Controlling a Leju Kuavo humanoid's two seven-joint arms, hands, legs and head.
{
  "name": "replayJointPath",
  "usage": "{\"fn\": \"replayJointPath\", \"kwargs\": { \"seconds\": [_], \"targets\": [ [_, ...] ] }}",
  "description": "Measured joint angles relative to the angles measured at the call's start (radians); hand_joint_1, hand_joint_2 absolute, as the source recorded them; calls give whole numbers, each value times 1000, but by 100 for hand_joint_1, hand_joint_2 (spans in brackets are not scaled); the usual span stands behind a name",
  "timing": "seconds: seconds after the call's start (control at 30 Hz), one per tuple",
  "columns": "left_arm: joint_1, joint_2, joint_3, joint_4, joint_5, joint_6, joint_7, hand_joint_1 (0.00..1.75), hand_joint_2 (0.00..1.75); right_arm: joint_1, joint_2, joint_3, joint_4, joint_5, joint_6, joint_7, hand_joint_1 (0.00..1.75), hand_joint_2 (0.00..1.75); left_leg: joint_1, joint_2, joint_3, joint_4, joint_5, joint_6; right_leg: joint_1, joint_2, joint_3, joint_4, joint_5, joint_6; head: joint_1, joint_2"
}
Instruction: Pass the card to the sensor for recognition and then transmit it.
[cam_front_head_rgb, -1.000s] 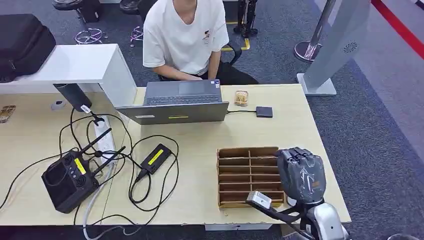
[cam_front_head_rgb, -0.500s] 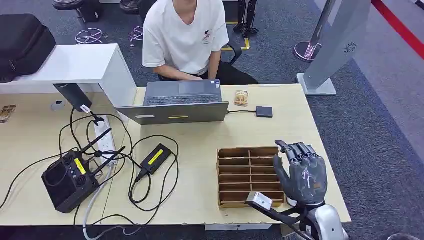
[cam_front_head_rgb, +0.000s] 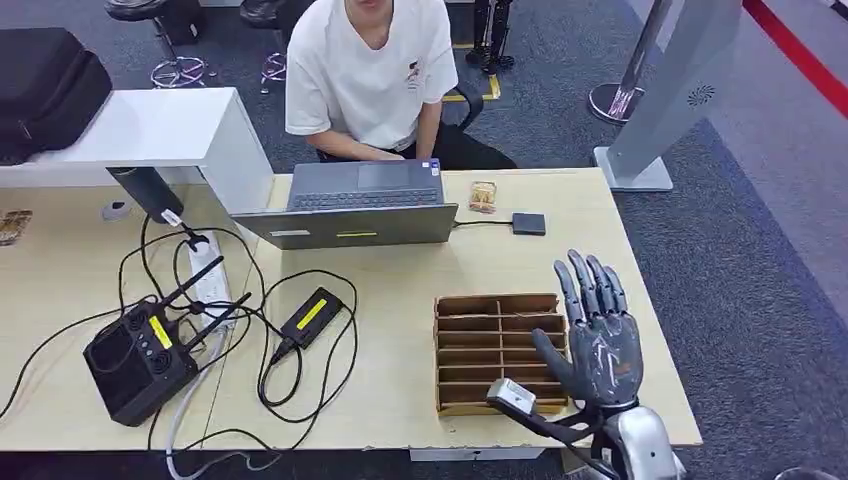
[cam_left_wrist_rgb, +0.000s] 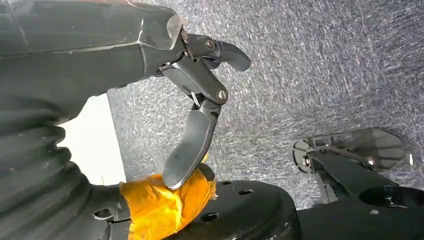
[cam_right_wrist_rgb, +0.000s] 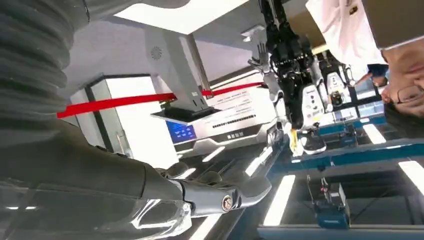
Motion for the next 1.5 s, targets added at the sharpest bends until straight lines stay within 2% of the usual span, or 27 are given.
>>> {"fn": "replayJointPath", "kwargs": {
  "seconds": [0.5, 1.5],
  "targets": [
    [0, 0, -1, 0, -5, -2, 0, 0, 175, -57, 31, 1, 99, 7, -2, 10, 0, 175, 0, 0, 0, 0, 0, 0, 0, 0, 0, 0, 0, 0, 0, 0],
    [0, 0, -2, 0, -9, -2, -1, 0, 175, -62, 52, -17, 212, -1, -5, 11, 0, 175, 0, 0, 0, 0, 0, 0, 0, 0, 0, 0, 0, 0, 0, 0]
  ]
}}
